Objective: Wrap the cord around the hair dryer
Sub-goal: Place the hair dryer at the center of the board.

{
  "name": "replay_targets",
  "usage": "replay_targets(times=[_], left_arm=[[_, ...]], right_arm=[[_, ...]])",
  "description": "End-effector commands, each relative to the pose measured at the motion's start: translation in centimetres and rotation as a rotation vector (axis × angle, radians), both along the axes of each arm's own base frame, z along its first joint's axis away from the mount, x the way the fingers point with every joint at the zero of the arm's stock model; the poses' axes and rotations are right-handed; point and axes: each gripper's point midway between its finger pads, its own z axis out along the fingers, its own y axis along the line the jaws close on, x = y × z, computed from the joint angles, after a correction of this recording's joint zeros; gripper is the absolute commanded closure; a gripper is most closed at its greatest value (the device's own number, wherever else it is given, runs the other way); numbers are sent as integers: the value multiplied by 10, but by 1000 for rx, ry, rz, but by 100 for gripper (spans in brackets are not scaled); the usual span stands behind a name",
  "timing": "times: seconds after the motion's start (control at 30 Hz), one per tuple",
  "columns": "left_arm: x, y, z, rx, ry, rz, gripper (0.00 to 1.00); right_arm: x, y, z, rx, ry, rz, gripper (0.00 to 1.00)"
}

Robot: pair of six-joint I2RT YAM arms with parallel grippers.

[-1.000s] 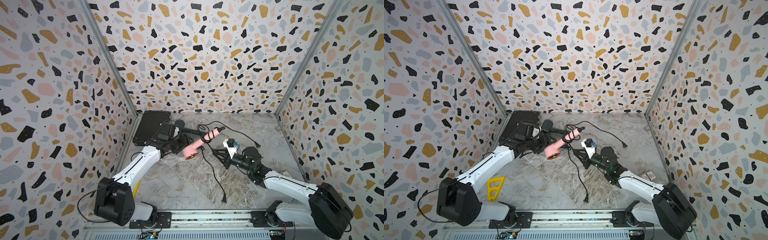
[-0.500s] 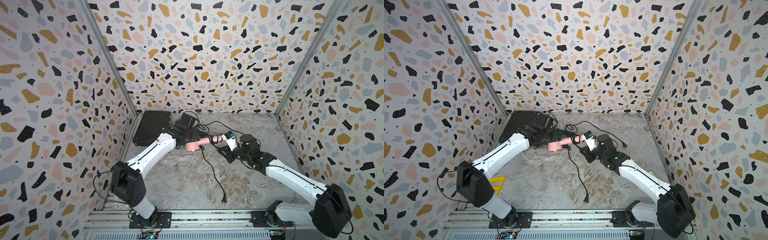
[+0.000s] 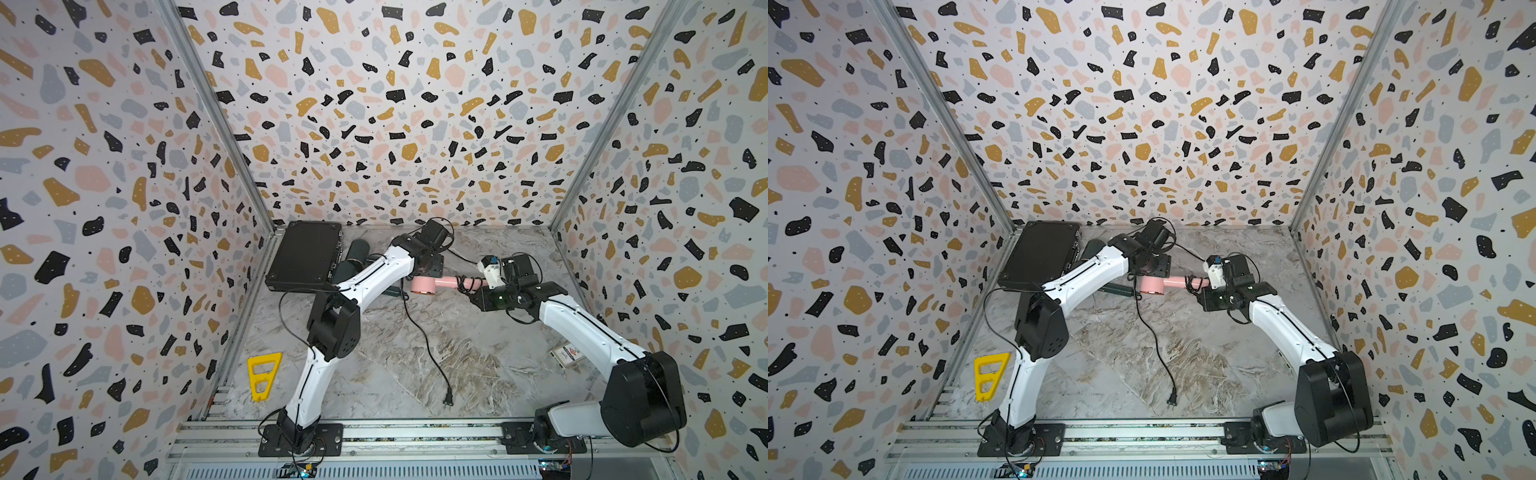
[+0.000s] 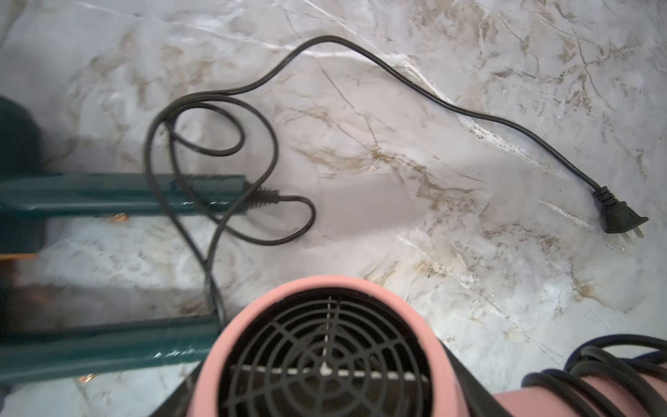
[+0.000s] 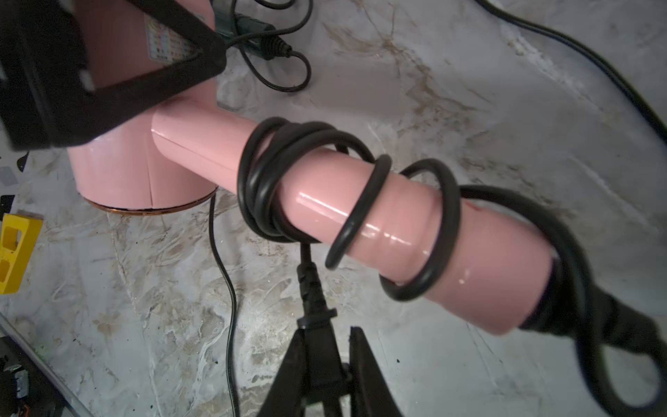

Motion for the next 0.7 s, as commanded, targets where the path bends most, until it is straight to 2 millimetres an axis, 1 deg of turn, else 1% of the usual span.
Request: replay_targets(times=[0.0, 0.03, 0.17, 0.2, 0.27, 0.37, 0.43, 0.47, 0.57, 0.63, 0.67], left_arm=[[-3, 7, -18, 108, 71, -75, 100], [2, 2, -16, 103, 65, -82, 100], [4, -17, -44, 67, 133, -114, 100], [3, -22, -53, 43, 156, -113, 100], [3, -31, -65, 7, 179, -117, 100], [1, -36, -79, -5, 204, -130, 100], [-1, -35, -86, 8, 215, -151, 100], [-1, -35, -89, 14, 218, -163, 90], [-1, -35, -93, 11, 222, -176, 48], [1, -37, -90, 3, 208, -190, 23], [3, -39, -85, -5, 192, -199, 14]], right_arm=[[22, -12, 15, 50, 2, -75, 100], [25, -16, 12, 51, 10, -87, 100], [38, -33, -2, 31, 43, -143, 100], [40, -36, -5, 29, 49, -152, 100], [46, -40, -12, 32, 62, -163, 100], [50, -43, -23, 30, 82, -172, 100], [51, -43, -28, 26, 86, -172, 100], [52, -44, -31, 24, 88, -172, 100], [53, -46, -40, 21, 103, -178, 100], [53, -48, -46, 23, 115, -185, 100], [53, -49, -49, 20, 119, -189, 100]])
